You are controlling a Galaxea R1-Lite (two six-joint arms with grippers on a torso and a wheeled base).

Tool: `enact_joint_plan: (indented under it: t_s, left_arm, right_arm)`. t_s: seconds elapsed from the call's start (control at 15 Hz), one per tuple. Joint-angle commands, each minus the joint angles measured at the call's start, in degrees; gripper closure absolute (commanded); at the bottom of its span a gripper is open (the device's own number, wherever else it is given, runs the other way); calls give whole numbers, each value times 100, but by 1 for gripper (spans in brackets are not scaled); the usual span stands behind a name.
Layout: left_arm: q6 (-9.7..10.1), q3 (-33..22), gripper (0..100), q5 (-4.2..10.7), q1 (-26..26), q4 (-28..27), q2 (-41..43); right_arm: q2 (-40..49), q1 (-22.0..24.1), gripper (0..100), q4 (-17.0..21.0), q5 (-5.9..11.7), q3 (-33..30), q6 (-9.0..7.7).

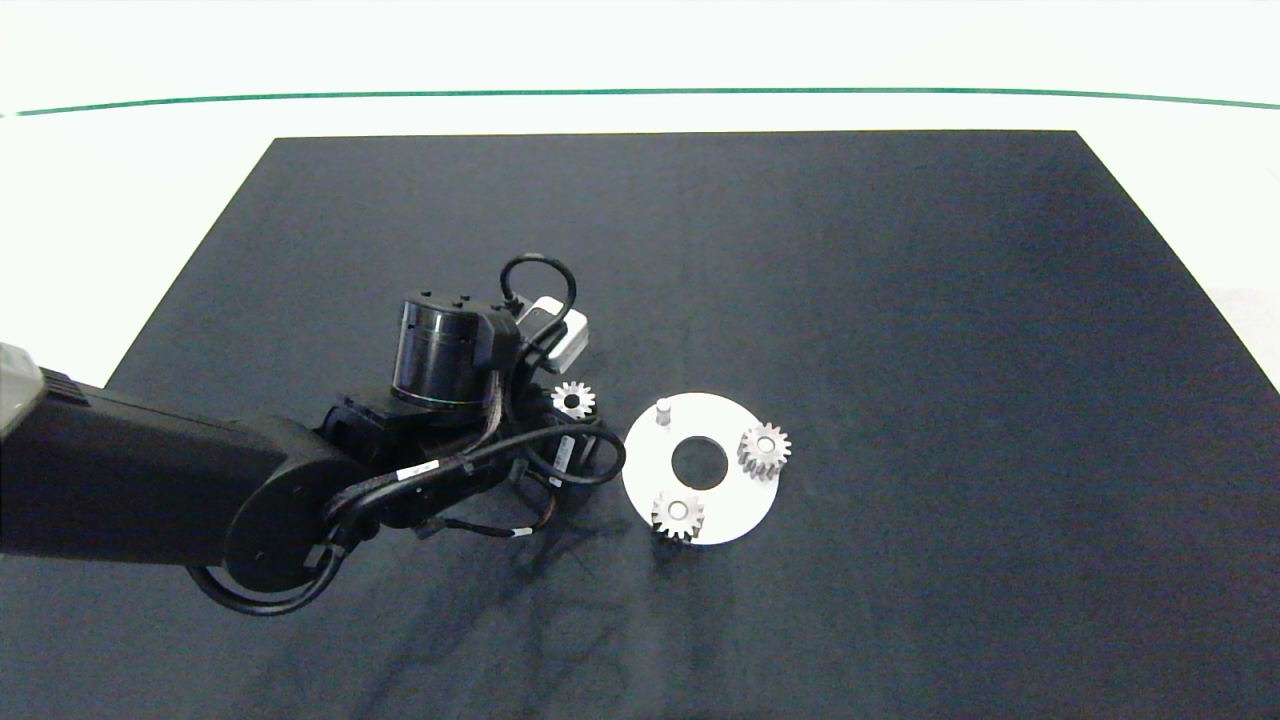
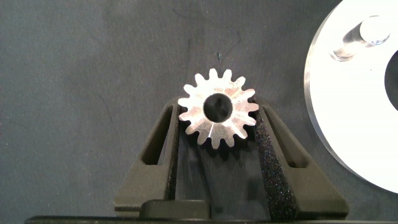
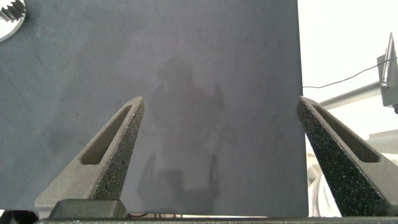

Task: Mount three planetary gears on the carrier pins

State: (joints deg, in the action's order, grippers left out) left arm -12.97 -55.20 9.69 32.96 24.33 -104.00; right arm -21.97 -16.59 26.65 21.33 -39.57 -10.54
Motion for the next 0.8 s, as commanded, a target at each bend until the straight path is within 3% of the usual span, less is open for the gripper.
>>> enact_joint_plan:
  t_s: [0.07, 0.8]
  left_arm:
    - [-4, 0, 96, 6, 0, 1, -6]
    - [-65, -123, 100, 15, 52, -60, 169]
  right_arm:
    - [-1, -2, 0, 16, 11, -7, -9]
    - [-18, -11, 0, 7, 11, -7, -9]
